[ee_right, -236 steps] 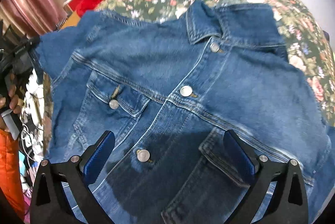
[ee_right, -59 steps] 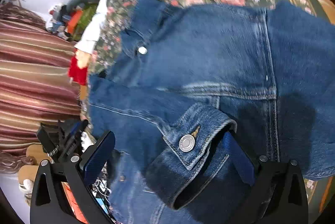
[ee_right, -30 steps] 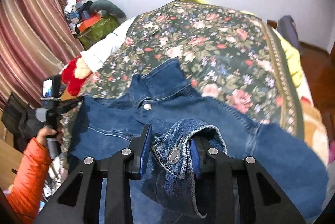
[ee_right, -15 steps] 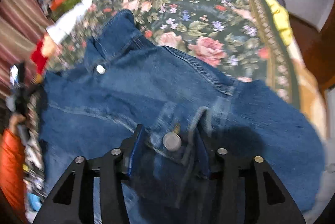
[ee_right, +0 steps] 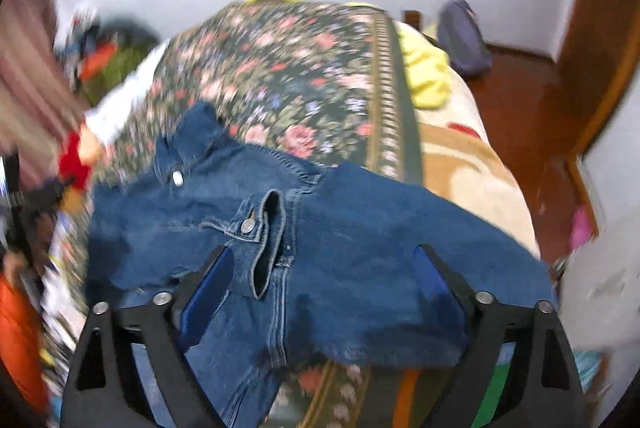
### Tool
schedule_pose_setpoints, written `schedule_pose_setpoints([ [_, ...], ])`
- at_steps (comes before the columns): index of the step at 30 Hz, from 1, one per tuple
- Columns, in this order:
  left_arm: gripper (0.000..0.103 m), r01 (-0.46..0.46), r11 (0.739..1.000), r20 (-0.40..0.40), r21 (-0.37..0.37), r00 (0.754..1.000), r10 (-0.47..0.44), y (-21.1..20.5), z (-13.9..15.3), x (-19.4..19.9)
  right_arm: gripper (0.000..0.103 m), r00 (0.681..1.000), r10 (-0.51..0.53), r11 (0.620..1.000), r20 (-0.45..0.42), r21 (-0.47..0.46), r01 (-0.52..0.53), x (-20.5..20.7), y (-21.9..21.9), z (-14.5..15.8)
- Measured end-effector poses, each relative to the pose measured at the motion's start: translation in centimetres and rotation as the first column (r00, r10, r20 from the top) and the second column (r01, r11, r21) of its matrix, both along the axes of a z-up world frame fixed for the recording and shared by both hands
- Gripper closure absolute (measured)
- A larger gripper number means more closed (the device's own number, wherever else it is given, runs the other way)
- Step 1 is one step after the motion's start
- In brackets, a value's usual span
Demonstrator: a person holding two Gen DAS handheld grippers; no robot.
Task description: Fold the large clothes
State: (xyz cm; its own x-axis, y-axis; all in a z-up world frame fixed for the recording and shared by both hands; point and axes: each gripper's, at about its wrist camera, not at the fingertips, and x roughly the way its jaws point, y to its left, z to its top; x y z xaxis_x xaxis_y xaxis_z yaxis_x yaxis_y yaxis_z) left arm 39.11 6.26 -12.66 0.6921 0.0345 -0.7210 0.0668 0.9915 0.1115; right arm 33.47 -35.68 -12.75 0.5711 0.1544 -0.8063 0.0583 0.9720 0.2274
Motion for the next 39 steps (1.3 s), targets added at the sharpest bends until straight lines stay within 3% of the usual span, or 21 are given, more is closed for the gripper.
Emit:
schedule_pose_setpoints([
  [3,0.016,0.056,0.997,-0.016,-0.049,0.998,-0.057,-2.9,0.4,-0.5,0.007,0.995,-0.098,0.988,-0.004,0.123,0.098,-2.1,-3.9,0.1],
  [7,0.015,0.145,0.984,-0.06,-0.1,0.987,-0.151,-8.0,-0.8,-0.7,0.007,0.973,-0.22,0.942,-0.07,0.244,0.23,-5.1,-9.5,-1.6],
  [12,0.015,0.222,0.97,-0.157,-0.095,0.959,-0.235,-14.1,-4.4,-0.4,0.007,0.927,-0.335,0.884,-0.168,0.285,0.371,-8.5,-14.6,-5.4],
  [20,0.015,0.264,0.956,-0.297,-0.131,0.909,-0.292,-19.5,-9.3,0.0,0.007,0.868,-0.398,0.791,-0.297,0.367,0.489,-10.2,-18.6,-12.1],
  [24,0.015,0.275,0.956,-0.29,-0.103,0.911,-0.294,-20.3,-10.2,-0.5,0.007,0.857,-0.427,0.763,-0.288,0.395,0.512,-9.2,-19.7,-13.7],
  [27,0.015,0.26,0.955,-0.296,-0.142,0.909,-0.292,-19.7,-10.3,-0.5,0.008,0.835,-0.461,0.731,-0.3,0.406,0.549,-8.0,-20.2,-15.1],
  [31,0.015,0.242,0.955,-0.308,-0.17,0.908,-0.284,-19.2,-10.3,-0.4,0.041,0.797,-0.534,0.712,-0.282,0.359,0.604,-6.8,-20.8,-15.7],
  [34,0.015,0.249,0.957,-0.288,-0.147,0.915,-0.283,-19.0,-9.6,-1.0,0.067,0.796,-0.558,0.713,-0.237,0.355,0.605,-6.4,-21.1,-14.9],
  [37,0.015,0.254,0.958,-0.261,-0.132,0.923,-0.281,-18.4,-8.8,-1.6,0.078,0.811,-0.566,0.744,-0.15,0.33,0.581,-6.3,-20.9,-12.6],
  [39,0.015,0.245,0.959,-0.243,-0.14,0.931,-0.273,-17.6,-8.0,-2.0,0.08,0.828,-0.554,0.772,-0.086,0.321,0.549,-6.2,-20.2,-10.2],
])
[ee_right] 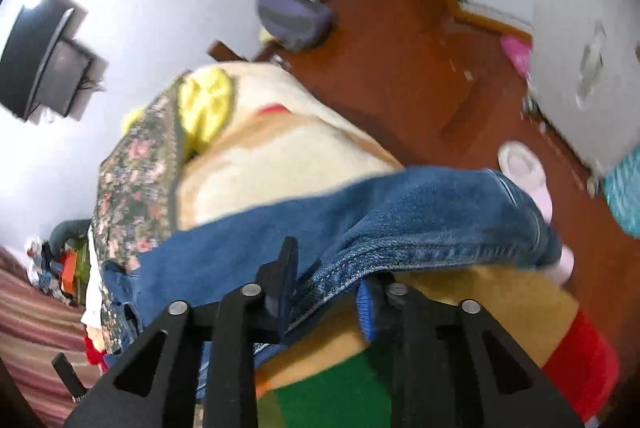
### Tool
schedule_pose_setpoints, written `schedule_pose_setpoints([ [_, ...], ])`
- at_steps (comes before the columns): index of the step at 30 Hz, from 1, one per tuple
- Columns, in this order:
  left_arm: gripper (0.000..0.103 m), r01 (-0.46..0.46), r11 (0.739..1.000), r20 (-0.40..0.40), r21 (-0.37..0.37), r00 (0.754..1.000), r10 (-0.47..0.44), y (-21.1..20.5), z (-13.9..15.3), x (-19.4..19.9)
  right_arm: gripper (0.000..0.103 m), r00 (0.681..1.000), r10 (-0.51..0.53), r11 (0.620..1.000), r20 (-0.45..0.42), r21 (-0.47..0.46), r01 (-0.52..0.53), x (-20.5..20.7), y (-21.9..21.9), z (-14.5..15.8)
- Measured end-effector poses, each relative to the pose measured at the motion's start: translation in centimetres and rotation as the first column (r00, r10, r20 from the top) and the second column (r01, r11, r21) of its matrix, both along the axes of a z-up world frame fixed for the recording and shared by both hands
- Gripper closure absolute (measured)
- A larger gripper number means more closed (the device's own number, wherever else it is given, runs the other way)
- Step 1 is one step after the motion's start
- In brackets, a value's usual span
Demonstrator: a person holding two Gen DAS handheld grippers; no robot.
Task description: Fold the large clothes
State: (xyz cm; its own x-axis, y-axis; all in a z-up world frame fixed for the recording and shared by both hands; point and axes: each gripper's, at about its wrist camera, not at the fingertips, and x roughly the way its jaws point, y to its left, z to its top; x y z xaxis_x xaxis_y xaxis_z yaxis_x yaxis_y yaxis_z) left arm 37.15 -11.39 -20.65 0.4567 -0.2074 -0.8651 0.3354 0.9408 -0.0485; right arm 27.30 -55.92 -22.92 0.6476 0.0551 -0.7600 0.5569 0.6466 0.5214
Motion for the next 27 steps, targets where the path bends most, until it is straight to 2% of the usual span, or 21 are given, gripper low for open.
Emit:
schedule_pose_setpoints([
  [4,0.015,-0.03,0.999,0.034,-0.032,0.999,0.031,1.9,1.7,-0.5,0.085,0.989,0.086,0.994,0.123,-0.078,-0.076,0.4,2.2,5.5],
  [8,0.015,-0.071,0.995,0.082,-0.07,0.994,0.076,4.3,3.9,-1.2,0.086,0.953,0.207,0.973,0.222,-0.151,-0.176,2.0,6.4,11.3],
  [12,0.015,-0.12,0.989,0.136,-0.086,0.982,0.131,7.3,6.0,-2.2,0.086,0.883,0.355,0.932,0.307,-0.196,-0.306,4.4,12.6,15.7],
  [15,0.015,-0.159,0.983,0.168,-0.094,0.971,0.173,10.1,7.1,-3.4,0.086,0.814,0.471,0.882,0.341,-0.18,-0.435,6.7,18.4,17.3],
  [19,0.015,-0.209,0.973,0.185,-0.098,0.957,0.224,13.4,7.3,-5.1,0.086,0.743,0.601,0.799,0.297,-0.196,-0.568,9.4,26.6,16.2],
  [23,0.015,-0.261,0.961,0.173,-0.093,0.946,0.274,16.5,6.7,-6.5,0.086,0.685,0.705,0.708,0.18,-0.121,-0.696,11.4,34.2,10.9],
  [27,0.015,-0.316,0.944,0.134,-0.094,0.936,0.326,19.4,5.3,-7.6,0.086,0.649,0.761,0.649,0.015,-0.048,-0.76,11.4,38.5,4.6],
])
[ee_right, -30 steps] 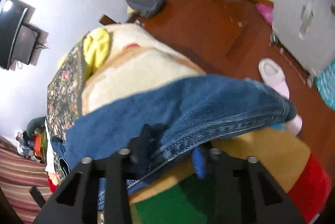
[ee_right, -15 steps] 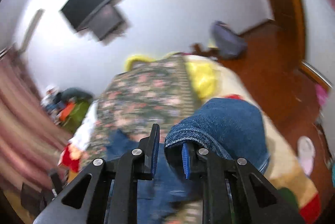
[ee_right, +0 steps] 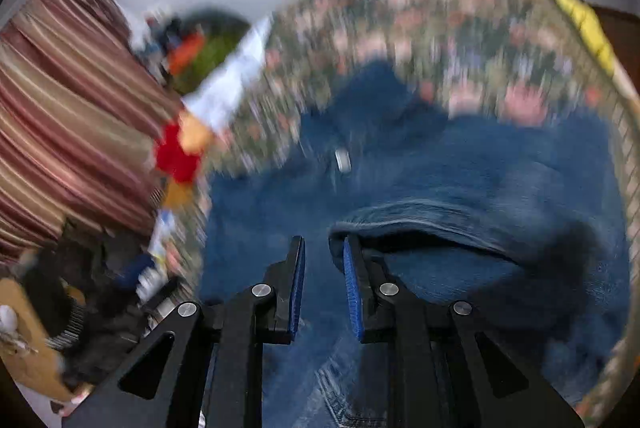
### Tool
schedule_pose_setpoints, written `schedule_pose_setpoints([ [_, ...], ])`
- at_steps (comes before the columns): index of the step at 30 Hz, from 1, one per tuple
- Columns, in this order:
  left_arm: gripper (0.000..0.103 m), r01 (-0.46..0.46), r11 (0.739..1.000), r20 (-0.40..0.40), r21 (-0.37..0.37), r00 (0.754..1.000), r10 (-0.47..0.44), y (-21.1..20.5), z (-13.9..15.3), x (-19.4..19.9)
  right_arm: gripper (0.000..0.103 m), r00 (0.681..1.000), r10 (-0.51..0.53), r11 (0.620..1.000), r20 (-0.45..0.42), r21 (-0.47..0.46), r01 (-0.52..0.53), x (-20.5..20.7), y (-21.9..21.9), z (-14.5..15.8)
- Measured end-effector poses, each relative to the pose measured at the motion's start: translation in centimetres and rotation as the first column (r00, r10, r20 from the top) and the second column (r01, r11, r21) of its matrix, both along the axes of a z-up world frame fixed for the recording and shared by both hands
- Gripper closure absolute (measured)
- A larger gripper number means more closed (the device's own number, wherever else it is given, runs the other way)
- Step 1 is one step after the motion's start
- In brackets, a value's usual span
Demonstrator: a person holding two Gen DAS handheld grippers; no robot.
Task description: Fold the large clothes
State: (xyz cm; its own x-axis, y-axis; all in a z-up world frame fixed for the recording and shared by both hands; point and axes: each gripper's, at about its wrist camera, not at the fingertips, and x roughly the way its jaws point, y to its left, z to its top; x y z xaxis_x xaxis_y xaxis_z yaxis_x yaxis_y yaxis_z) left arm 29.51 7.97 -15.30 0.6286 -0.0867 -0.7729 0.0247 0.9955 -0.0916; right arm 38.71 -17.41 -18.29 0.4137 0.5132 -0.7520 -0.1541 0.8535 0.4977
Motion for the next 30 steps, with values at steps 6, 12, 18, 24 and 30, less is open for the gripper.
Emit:
schedule_pose_setpoints([
  [6,0.015,-0.035,0.999,-0.038,-0.015,0.999,0.035,1.2,-1.3,-0.8,0.086,0.96,0.08,0.992,-0.268,-0.074,-0.104,-0.6,0.7,-6.7],
  [12,0.015,0.005,0.999,-0.035,-0.039,0.999,-0.006,-0.9,-0.7,0.7,0.085,0.973,0.129,0.984,-0.191,-0.097,-0.149,-2.5,-1.2,-3.4],
  [18,0.015,0.118,0.993,-0.016,0.023,0.993,-0.117,-6.6,0.7,4.1,0.085,0.999,0.044,0.994,-0.002,-0.103,-0.044,-4.0,-6.1,3.2],
  [24,0.015,0.262,0.959,-0.055,0.11,0.965,-0.257,-13.2,-0.2,8.1,0.085,0.985,-0.104,0.97,0.137,-0.205,0.131,-4.3,-12.9,6.3],
  [30,0.015,0.441,0.865,-0.234,0.238,0.891,-0.39,-20.0,-6.0,12.6,0.085,0.98,-0.182,0.962,0.077,-0.19,0.194,-3.8,-17.6,3.7],
])
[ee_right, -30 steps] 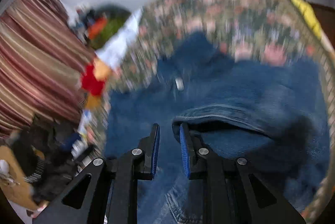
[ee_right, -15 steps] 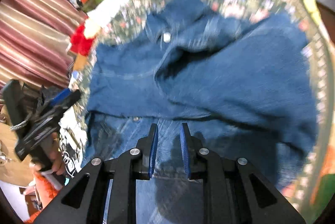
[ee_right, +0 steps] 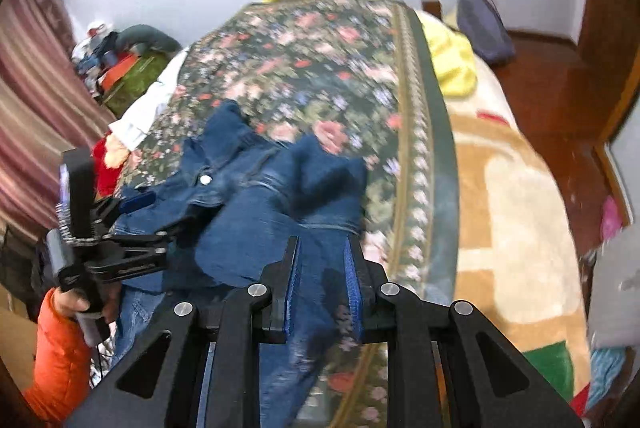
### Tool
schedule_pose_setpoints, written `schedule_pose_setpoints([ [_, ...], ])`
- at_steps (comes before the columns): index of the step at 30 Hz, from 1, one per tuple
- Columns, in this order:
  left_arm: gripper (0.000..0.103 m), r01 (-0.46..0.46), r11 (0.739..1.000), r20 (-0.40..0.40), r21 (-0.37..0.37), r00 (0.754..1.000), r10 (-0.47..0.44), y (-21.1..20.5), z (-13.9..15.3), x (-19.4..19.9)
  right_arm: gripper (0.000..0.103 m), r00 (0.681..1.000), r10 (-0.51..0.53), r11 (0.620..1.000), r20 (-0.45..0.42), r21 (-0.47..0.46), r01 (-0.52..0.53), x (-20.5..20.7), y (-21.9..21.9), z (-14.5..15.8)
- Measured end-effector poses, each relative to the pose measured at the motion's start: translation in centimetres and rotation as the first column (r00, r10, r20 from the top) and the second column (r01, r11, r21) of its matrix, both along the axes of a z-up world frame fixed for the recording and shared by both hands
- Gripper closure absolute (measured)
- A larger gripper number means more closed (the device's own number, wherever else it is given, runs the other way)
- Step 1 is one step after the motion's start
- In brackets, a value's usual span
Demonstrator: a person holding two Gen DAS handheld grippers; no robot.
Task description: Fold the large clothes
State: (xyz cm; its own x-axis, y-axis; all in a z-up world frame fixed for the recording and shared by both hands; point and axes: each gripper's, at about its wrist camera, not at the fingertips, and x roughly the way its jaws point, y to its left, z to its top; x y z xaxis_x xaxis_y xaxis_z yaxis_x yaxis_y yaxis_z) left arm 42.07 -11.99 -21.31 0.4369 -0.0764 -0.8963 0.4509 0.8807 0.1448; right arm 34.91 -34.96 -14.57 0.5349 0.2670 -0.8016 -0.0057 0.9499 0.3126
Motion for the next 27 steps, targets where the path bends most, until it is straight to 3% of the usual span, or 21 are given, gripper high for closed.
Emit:
schedule_pose_setpoints([
  [3,0.015,0.017,0.999,-0.01,0.039,1.0,-0.017,-1.6,-1.6,1.2,0.085,0.998,-0.019,0.999,-0.059,0.031,0.02,0.6,-1.1,-2.7],
  [9,0.018,-0.008,0.998,0.101,0.061,0.995,0.002,-3.7,-1.1,3.4,0.085,0.987,0.011,0.999,-0.159,0.035,-0.006,1.9,0.1,-7.5],
  [10,0.024,-0.02,0.997,0.133,0.07,0.991,0.011,-3.8,-0.9,3.6,0.085,0.986,0.015,1.0,-0.165,0.017,-0.012,2.0,0.4,-7.9],
  [12,0.061,-0.026,0.997,0.169,0.072,0.986,0.014,-4.2,-0.5,3.8,0.085,0.985,0.025,1.0,-0.168,-0.001,-0.026,2.2,0.9,-8.8],
  [17,0.086,-0.115,0.993,0.227,-0.026,0.967,0.117,-1.7,2.7,3.6,0.085,0.982,0.03,0.999,-0.188,0.025,-0.026,2.5,0.7,-9.4],
  [21,0.088,-0.18,0.971,0.264,-0.156,0.94,0.216,3.1,6.7,2.9,0.085,0.981,0.031,1.0,-0.19,0.006,-0.031,2.4,0.5,-8.7],
  [27,0.088,-0.289,0.922,0.362,-0.258,0.856,0.37,12.5,11.7,0.4,0.085,0.986,0.024,1.0,-0.163,-0.004,-0.025,2.8,0.8,-6.7],
])
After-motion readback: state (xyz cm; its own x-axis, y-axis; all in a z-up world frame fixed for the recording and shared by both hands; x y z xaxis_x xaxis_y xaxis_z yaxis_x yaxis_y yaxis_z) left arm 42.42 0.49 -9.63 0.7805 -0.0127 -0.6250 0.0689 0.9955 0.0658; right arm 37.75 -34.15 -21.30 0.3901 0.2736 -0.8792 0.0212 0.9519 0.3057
